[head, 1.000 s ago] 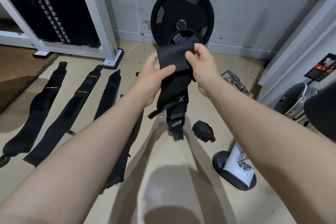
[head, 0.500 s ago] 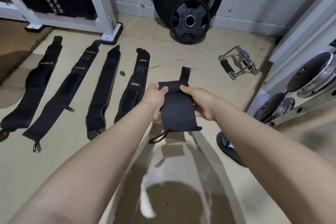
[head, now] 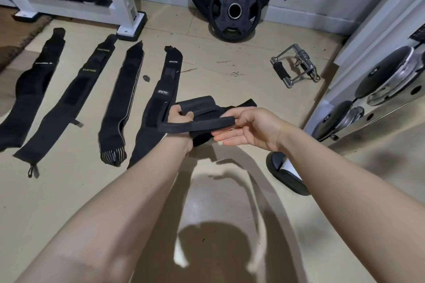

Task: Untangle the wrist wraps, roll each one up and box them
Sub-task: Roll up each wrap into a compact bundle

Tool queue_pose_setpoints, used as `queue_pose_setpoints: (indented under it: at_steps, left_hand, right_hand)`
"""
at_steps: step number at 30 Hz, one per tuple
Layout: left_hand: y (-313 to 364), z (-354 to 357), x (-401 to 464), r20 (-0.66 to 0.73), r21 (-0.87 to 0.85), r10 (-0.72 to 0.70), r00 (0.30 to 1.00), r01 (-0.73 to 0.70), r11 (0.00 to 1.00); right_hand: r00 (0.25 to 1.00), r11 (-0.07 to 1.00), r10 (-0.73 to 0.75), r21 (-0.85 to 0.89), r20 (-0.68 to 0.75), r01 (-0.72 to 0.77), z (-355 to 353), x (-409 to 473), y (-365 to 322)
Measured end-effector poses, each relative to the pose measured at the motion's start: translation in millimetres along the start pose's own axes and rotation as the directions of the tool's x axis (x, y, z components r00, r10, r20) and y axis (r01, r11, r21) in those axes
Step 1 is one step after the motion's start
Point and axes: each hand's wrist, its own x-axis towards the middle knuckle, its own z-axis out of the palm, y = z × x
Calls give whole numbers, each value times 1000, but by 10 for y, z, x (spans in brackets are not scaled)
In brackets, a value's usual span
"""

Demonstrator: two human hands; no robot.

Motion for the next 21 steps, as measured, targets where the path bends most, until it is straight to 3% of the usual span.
queue_pose_setpoints:
  at_steps: [4,7,10,17,21]
  left_hand:
    - [54,-13,-72,-31,-176,-85,996,78,981]
    - [74,-32,-58,-55,-25,58,997,-60,998]
    - [109,-35,-67,0,21,77,997,-77,997]
    - [197,84,-253,249,-133,63,966,-30,991]
    - [205,140,-419,403,-267,27,915,90,959]
  right_hand:
    - [994,985,-51,-158,97,66,-17,-35,24]
    - [992,942,-106,-325,-74,76,-26,-23,70]
    - [953,907,-220,-404,-210,120,-30,4,118]
    - [807,816,-512,-462,-295,348,53,36,75]
    - [777,836,-507,-433,-372,338,54,96,60]
